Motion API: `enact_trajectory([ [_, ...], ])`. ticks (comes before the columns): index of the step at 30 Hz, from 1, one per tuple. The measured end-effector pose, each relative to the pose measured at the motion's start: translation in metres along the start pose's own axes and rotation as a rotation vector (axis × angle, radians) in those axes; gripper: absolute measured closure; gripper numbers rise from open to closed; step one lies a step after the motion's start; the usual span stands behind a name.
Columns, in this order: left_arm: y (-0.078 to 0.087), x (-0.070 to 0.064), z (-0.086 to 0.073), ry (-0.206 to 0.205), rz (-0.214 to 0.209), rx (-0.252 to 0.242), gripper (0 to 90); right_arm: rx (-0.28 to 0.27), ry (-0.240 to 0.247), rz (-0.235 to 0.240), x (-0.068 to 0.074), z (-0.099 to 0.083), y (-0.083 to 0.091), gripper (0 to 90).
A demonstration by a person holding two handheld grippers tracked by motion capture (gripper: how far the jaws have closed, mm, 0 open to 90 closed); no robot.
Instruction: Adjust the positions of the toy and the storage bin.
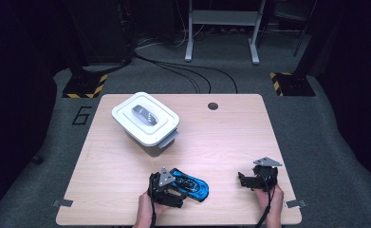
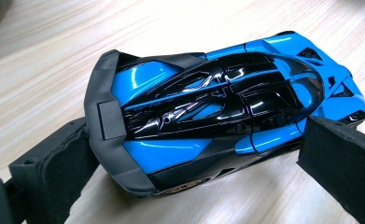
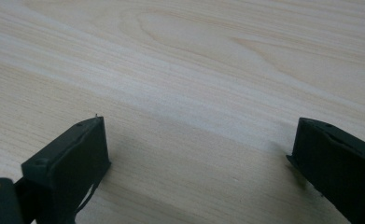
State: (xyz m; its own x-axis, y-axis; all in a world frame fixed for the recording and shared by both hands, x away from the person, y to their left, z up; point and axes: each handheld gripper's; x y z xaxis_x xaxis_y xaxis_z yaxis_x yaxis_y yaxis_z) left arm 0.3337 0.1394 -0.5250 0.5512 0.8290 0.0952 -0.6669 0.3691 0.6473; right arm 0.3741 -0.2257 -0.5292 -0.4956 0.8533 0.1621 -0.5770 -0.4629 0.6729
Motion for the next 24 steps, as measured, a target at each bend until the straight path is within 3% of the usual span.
enact_trajectory([
  [24, -0.028, -0.026, 0.025, -0.022, -0.061, -0.007, 0.0, -0.002, -0.002, -0.001, 0.000, 0.000, 0.000, 3.1],
])
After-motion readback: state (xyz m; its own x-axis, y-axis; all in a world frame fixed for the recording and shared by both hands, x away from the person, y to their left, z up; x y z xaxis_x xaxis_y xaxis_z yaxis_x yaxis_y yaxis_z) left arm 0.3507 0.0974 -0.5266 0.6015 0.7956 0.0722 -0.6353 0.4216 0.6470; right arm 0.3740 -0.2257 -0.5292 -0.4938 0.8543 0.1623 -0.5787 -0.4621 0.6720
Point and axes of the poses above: each handheld gripper's, and its own axes: y roughly backward along the jaws, z roughly out of its top, x roughly to its left, and after that the axes turned 14 degrees about z, right-handed
